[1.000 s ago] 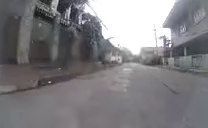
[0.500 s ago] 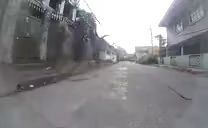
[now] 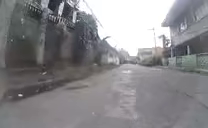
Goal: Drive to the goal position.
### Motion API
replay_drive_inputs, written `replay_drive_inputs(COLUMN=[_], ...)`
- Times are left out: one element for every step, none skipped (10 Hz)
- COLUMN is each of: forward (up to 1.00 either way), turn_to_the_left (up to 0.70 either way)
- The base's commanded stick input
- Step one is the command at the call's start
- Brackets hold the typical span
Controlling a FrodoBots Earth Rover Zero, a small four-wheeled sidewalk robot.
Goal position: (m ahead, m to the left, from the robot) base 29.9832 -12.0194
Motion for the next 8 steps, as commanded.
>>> replay_drive_inputs(forward=[1.00, 1.00, 1.00, 1.00, 1.00, 1.00, 1.00, 1.00], turn_to_the_left=[-0.40, -0.40, -0.23, 0.00, 0.00, 0.00, 0.00, 0.00])
